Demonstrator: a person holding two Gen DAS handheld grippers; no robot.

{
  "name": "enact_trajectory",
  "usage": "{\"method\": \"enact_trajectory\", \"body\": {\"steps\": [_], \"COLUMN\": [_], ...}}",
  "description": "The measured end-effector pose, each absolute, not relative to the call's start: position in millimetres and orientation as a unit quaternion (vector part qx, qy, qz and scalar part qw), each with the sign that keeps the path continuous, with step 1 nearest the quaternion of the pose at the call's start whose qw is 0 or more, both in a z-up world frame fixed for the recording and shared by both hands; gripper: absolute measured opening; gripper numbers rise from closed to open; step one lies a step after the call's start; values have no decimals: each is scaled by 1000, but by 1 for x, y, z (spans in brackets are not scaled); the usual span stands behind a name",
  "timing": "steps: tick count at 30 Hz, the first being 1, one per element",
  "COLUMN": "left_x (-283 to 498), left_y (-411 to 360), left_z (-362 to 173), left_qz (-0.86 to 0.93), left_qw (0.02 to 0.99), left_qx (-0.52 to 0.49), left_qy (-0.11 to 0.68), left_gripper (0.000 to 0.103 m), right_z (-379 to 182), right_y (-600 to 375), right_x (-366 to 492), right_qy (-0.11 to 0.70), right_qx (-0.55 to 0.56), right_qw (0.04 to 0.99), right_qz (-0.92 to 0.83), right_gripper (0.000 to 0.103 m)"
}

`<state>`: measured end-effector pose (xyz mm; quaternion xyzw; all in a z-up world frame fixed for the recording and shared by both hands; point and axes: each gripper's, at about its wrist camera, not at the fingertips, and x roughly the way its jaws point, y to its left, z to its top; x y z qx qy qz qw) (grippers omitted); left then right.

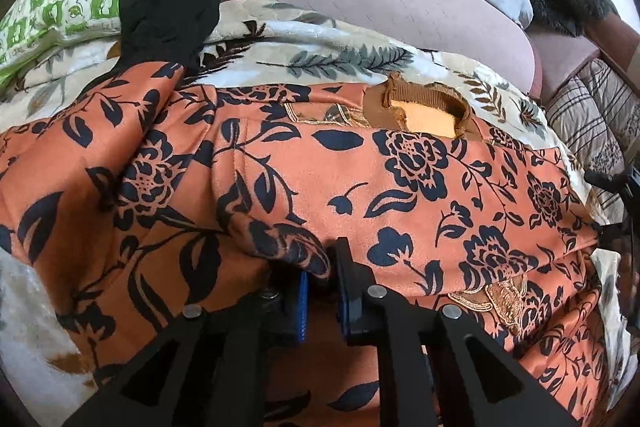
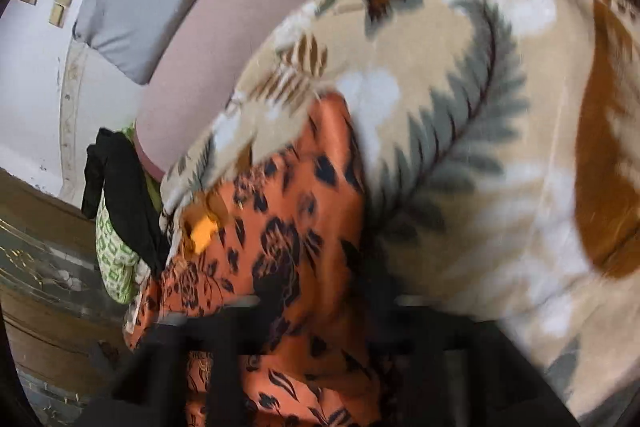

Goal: Fold small clothes

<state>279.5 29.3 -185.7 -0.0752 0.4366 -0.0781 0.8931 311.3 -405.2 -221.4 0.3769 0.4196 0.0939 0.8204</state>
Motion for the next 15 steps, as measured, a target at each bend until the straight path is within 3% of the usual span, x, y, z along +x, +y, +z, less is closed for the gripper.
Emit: {"method": "enact_trajectory", "body": {"steps": [2, 3, 4, 7, 9, 11, 12, 13, 14, 15], "left_x": [278, 278, 277, 272, 280, 280, 279, 279, 280, 280], "left_y": [28, 27, 25, 21, 22, 26, 26, 25, 25, 26], "left_z": [-185, -183, -181, -170, -186, -185, -182, -183, -184, -186], "left_qz": [-77, -76, -76, -78, -70, -70, -70, -73, -73, -73], "left_qw": [894, 894, 896, 912, 897, 898, 900, 900, 899, 899], "left_qx": [-71, -65, -60, -45, -49, -56, -50, -43, -42, -44], "left_qy": [436, 436, 433, 401, 433, 431, 427, 428, 431, 430], "left_gripper": [12, 12, 12, 12, 12, 13, 13, 13, 13, 14], "right_z": [-226, -227, -226, -202, -207, -234, -232, -226, -215, -207], "right_y": [-406, -404, -403, -388, -392, -392, -395, -397, -401, -404], "right_x": [328, 338, 344, 348, 350, 356, 349, 342, 331, 321], "right_qy": [432, 444, 453, 431, 425, 464, 446, 434, 420, 405], "right_qx": [363, 354, 350, 296, 294, 276, 285, 284, 282, 288], "right_qw": [820, 816, 813, 846, 852, 840, 846, 853, 862, 868], "right_qz": [100, 108, 107, 106, 85, 56, 61, 56, 32, 16], "right_gripper": [87, 40, 7, 9, 9, 21, 22, 30, 61, 71]}}
